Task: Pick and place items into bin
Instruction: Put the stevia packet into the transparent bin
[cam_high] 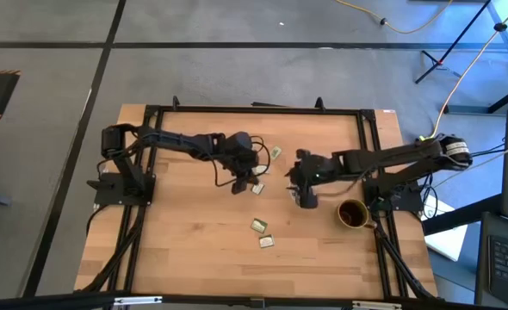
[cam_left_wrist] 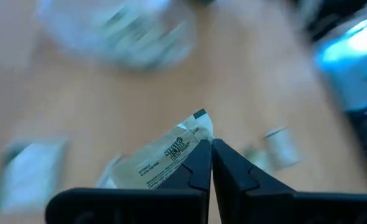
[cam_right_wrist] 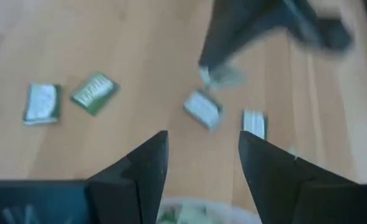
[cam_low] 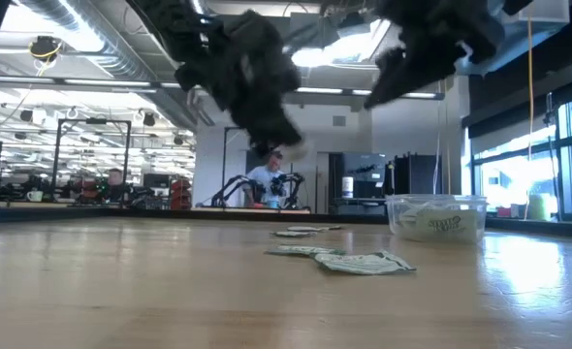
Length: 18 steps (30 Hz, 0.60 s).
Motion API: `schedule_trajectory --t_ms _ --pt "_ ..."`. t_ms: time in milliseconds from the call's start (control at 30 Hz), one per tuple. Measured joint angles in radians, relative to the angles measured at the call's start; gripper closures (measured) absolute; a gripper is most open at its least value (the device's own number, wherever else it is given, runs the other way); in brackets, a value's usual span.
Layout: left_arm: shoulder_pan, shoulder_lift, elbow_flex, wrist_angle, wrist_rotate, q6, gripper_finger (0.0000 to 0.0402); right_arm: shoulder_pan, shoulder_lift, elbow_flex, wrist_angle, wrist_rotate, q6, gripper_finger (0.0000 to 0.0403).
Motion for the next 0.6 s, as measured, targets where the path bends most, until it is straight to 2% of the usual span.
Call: schedule_trajectory --t_ms 100,300,367,600 --pt "-0.018 0.0 0.001 0.119 0.118 -0.072 0.0398 0.036 0.0 0.0 0.071 0.0 -0.068 0.0205" --pt "-0.067 -0.001 0.001 0.316 0.308 -0.094 0.0395 0.066 0.001 0.0 0.112 0.001 -0.054 0.0205" --pt "-0.086 -0.001 0.001 0.383 0.338 -0.095 0.0396 0.072 0.005 0.0 0.132 0.003 -0.048 0.0205" --pt "-0.129 -0.002 0.002 0.53 0.342 -0.119 0.0394 0.12 0.015 0.0 0.235 0.002 -0.1 0.0205"
